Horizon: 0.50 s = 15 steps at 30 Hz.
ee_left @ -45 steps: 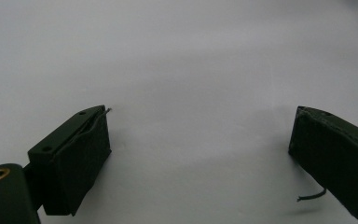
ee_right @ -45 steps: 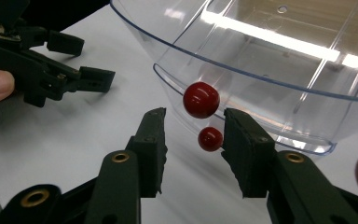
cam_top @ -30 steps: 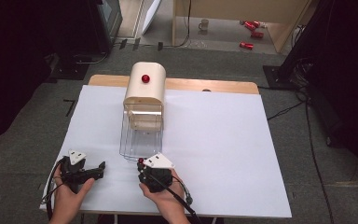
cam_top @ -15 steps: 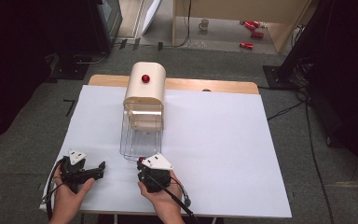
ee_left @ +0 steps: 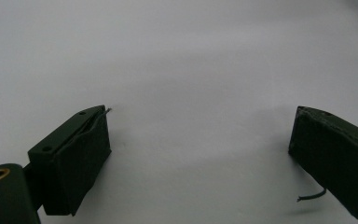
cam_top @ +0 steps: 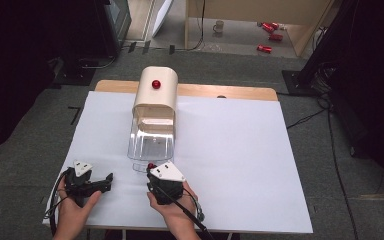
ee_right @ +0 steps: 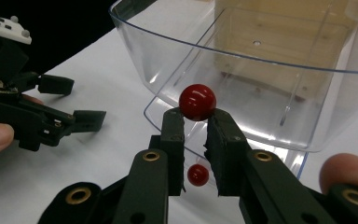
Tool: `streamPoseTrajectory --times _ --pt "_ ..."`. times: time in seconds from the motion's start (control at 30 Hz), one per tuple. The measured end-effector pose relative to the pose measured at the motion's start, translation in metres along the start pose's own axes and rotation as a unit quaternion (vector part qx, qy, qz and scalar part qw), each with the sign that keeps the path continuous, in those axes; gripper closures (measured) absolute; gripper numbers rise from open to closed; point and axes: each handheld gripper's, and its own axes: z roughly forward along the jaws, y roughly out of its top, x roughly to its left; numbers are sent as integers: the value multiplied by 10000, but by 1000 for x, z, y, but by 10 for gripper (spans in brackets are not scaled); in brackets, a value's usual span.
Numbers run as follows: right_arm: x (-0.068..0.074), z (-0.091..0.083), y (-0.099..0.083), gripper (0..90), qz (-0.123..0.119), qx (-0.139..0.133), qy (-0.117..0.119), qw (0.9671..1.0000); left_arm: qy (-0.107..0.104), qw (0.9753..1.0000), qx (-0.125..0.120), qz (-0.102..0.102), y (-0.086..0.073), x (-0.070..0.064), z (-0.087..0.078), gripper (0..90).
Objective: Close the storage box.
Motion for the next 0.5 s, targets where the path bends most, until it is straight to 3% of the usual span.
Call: streamPoseTrajectory --times 0.3,0.5 --pt "-4 0 18 782 -33 -119 -64 9999 -3 10000 8 6 0 0 0 54" --pt "-15 9 29 776 -2 -114 -123 9999 -4 10000 13 4 0 0 0 54"
